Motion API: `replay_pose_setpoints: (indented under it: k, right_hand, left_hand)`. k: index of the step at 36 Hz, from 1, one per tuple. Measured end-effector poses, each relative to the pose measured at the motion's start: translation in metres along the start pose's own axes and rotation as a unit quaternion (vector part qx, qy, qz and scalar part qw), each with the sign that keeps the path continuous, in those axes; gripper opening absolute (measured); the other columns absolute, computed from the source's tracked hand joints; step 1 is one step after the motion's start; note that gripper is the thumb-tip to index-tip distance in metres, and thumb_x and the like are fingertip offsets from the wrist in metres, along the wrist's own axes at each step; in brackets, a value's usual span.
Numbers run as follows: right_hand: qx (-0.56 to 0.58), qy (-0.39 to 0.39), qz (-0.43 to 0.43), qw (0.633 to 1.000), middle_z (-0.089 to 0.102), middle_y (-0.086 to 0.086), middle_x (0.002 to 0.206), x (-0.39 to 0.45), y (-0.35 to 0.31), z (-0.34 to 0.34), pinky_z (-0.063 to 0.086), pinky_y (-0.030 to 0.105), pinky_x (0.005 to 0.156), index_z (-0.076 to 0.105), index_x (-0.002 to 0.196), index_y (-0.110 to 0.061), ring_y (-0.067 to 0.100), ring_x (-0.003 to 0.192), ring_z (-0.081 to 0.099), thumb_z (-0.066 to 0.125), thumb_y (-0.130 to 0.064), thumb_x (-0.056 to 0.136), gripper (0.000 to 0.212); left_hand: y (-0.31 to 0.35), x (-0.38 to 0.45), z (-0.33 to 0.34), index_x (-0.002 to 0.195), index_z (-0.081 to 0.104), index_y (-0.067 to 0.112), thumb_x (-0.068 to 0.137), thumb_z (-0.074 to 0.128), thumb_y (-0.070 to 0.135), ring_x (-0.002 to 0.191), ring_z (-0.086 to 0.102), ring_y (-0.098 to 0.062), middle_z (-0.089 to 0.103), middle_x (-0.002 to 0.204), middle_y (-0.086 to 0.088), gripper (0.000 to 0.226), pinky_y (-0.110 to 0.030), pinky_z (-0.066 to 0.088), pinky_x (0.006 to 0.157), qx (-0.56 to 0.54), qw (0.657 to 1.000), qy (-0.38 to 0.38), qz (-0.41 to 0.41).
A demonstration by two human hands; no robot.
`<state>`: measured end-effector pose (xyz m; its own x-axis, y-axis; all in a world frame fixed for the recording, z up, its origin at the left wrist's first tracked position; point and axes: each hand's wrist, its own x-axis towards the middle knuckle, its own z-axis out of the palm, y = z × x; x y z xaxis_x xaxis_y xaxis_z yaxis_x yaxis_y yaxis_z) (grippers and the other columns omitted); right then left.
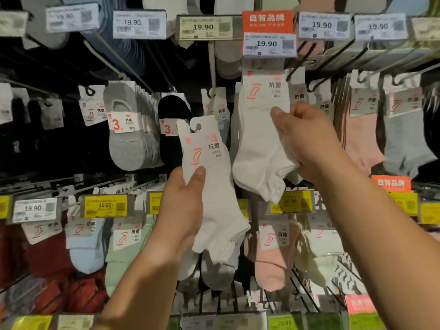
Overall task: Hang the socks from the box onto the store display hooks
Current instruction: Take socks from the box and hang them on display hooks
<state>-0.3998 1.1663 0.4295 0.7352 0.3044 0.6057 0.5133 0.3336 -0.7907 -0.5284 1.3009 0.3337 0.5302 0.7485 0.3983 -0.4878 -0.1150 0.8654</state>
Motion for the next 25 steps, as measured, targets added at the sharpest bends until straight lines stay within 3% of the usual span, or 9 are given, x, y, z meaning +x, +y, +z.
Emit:
replay_pose_setpoints:
  k: [4, 8, 10, 13, 15, 18, 21, 23, 25]
  right_hand:
    - [-0.045, 0.015, 0.002, 0.999, 0.056, 0.010, 0.070, 0.006, 0.009, -0.003, 0.042, 0.035, 0.060, 0.052, 0.072, -0.017, 0.022, 0.065, 0.054, 0.068, -0.035, 0.078, 0.026]
    - [-0.134, 0.029, 0.004, 0.991, 0.051, 0.006, 0.065, 0.024, 0.017, 0.002, 0.038, 0.023, 0.051, 0.047, 0.070, -0.017, 0.019, 0.057, 0.048, 0.067, -0.031, 0.087, 0.030]
    - [-0.167, 0.025, 0.014, 0.986, 0.058, 0.009, 0.075, 0.040, 0.025, 0.010, 0.044, 0.031, 0.058, 0.047, 0.071, -0.018, 0.025, 0.067, 0.056, 0.063, -0.033, 0.083, 0.026]
    - [-0.284, 0.017, 0.037, 0.958, 0.065, 0.011, 0.102, 0.057, 0.034, 0.020, 0.050, 0.035, 0.071, 0.058, 0.091, -0.018, 0.032, 0.090, 0.062, 0.057, -0.032, 0.092, 0.014]
    - [-0.340, 0.014, 0.048, 0.939, 0.065, 0.012, 0.113, 0.066, 0.040, 0.021, 0.053, 0.036, 0.079, 0.062, 0.111, -0.012, 0.032, 0.097, 0.063, 0.054, -0.033, 0.097, 0.027]
    - [-0.414, 0.012, 0.031, 0.909, 0.065, 0.015, 0.117, 0.063, 0.041, 0.019, 0.048, 0.035, 0.074, 0.061, 0.118, -0.008, 0.034, 0.101, 0.061, 0.049, -0.038, 0.099, 0.037]
    - [-0.485, 0.043, -0.038, 0.872, 0.065, 0.015, 0.116, 0.038, 0.031, 0.012, 0.036, 0.031, 0.072, 0.059, 0.120, -0.008, 0.035, 0.105, 0.059, 0.048, -0.043, 0.100, 0.042]
    - [-0.443, 0.062, -0.096, 0.889, 0.067, 0.011, 0.110, 0.007, 0.027, 0.011, 0.039, 0.032, 0.074, 0.058, 0.119, -0.011, 0.033, 0.104, 0.060, 0.048, -0.046, 0.099, 0.042]
    - [-0.334, 0.017, -0.081, 0.939, 0.069, 0.001, 0.096, -0.030, 0.030, 0.020, 0.045, 0.031, 0.073, 0.062, 0.108, -0.017, 0.023, 0.092, 0.063, 0.049, -0.054, 0.096, 0.041]
  left_hand:
    - [0.001, 0.001, -0.003, 0.108, 0.063, 0.030, 0.105, 0.053, 0.026, 0.092, 0.072, -0.002, 0.074, 0.102, 0.015, 0.011, -0.017, 0.053, 0.069, 0.007, 1.000, 0.007, 0.005]
    - [0.001, 0.002, -0.005, 0.110, 0.063, 0.029, 0.105, 0.053, 0.026, 0.097, 0.072, -0.007, 0.075, 0.107, 0.011, 0.011, -0.026, 0.055, 0.077, 0.005, 1.000, 0.010, 0.001]
    - [0.001, 0.002, -0.005, 0.111, 0.063, 0.028, 0.105, 0.054, 0.026, 0.099, 0.072, -0.009, 0.075, 0.108, 0.010, 0.012, -0.030, 0.056, 0.081, 0.003, 1.000, 0.013, -0.002]
    - [0.001, 0.002, -0.002, 0.113, 0.064, 0.026, 0.105, 0.054, 0.024, 0.100, 0.073, -0.009, 0.076, 0.108, 0.010, 0.013, -0.030, 0.055, 0.082, -0.003, 1.000, 0.012, -0.006]
    - [0.002, 0.002, 0.000, 0.111, 0.064, 0.027, 0.105, 0.054, 0.022, 0.098, 0.073, -0.006, 0.076, 0.107, 0.011, 0.013, -0.026, 0.054, 0.079, -0.011, 1.000, 0.007, -0.013]
    - [0.002, 0.002, 0.001, 0.109, 0.064, 0.026, 0.104, 0.054, 0.022, 0.094, 0.073, -0.005, 0.077, 0.103, 0.012, 0.012, -0.025, 0.054, 0.077, -0.020, 0.999, -0.001, -0.025]
    - [0.004, 0.002, 0.000, 0.114, 0.064, 0.021, 0.103, 0.056, 0.022, 0.098, 0.074, -0.011, 0.077, 0.105, 0.008, 0.013, -0.036, 0.057, 0.086, -0.021, 0.999, -0.014, -0.035]
    - [0.005, 0.003, 0.003, 0.118, 0.062, 0.017, 0.101, 0.060, 0.020, 0.103, 0.073, -0.018, 0.077, 0.110, 0.003, 0.017, -0.046, 0.057, 0.094, -0.030, 0.999, -0.015, -0.039]
    - [0.007, 0.003, 0.007, 0.122, 0.060, 0.012, 0.098, 0.065, 0.013, 0.106, 0.073, -0.022, 0.076, 0.113, -0.002, 0.024, -0.050, 0.055, 0.098, -0.047, 0.998, -0.015, -0.030]
